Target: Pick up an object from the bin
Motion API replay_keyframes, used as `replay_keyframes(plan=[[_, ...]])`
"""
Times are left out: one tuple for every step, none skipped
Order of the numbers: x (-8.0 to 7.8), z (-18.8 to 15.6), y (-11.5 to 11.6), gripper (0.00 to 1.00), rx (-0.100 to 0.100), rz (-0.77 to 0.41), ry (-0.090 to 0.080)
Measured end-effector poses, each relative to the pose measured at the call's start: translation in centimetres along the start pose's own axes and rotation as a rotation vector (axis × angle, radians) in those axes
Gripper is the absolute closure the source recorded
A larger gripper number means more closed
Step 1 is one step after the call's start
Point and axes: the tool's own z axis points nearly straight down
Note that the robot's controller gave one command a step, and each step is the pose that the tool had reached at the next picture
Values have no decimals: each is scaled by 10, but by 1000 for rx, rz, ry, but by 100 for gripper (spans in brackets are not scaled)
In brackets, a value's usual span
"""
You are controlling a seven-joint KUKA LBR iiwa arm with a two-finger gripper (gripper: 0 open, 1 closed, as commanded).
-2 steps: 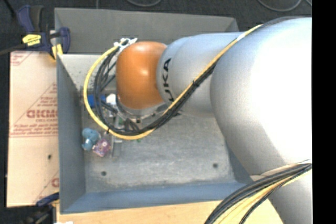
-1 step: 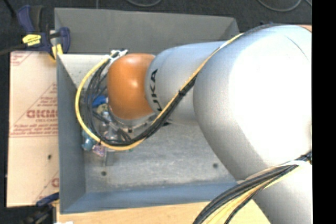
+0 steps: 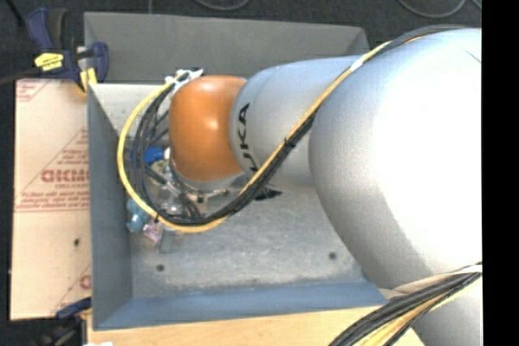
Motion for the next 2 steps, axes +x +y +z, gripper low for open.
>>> replay_keyframes(plan=[[-2,17,2,0,1,4,-1],[8,38,8,100,0,165,1]])
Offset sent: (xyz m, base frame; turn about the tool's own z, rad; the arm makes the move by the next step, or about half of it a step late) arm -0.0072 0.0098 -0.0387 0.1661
